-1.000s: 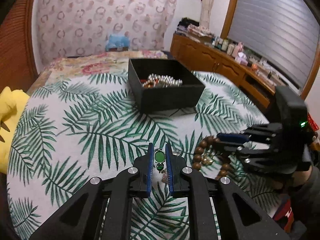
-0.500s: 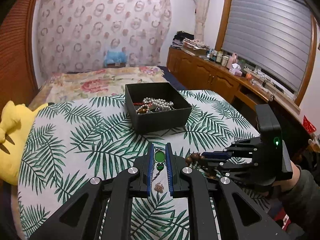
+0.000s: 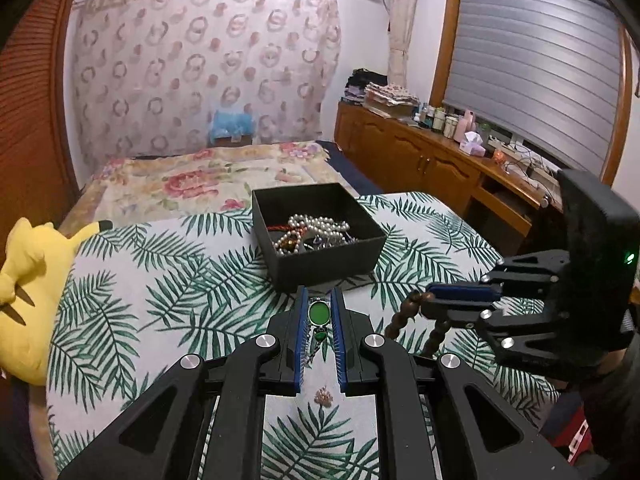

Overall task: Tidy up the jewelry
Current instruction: 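Grasp the green-pendant necklace with the left tool while the right grasps the wooden bead bracelet, then lower the green-pendant necklace into the box with left tool while right lowers bracelet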

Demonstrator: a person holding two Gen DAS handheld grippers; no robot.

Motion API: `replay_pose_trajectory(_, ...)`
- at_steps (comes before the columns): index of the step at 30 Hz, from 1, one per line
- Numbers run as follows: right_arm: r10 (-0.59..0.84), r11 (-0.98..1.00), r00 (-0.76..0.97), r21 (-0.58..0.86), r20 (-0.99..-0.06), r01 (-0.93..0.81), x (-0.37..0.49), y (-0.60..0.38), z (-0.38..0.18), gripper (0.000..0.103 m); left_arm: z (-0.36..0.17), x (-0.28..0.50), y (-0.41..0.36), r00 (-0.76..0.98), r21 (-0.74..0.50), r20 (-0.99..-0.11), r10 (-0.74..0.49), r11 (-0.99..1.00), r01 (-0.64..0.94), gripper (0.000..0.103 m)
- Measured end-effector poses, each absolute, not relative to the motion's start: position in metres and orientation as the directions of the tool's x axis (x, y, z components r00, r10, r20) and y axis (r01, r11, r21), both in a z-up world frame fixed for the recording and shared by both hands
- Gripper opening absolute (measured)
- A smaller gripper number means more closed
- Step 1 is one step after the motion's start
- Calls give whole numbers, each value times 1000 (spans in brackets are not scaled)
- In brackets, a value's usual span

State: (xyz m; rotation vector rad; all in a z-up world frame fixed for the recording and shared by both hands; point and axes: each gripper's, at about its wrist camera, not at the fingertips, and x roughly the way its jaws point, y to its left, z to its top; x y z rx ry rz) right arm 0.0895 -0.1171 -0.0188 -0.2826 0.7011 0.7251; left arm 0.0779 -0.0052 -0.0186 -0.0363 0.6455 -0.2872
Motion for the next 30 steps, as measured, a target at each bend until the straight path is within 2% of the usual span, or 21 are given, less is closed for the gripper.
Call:
replay_pose_trajectory(16, 504, 734, 602, -60, -619, -676, 111, -116, 31, 15, 2, 97, -3, 778, -89, -575, -253, 965, 248, 10)
replay_pose_trajectory(30, 513, 773, 628, -3, -585, -634, 157, -126, 44, 15, 29, 123, -19, 807, -79, -532, -257, 964, 255, 10)
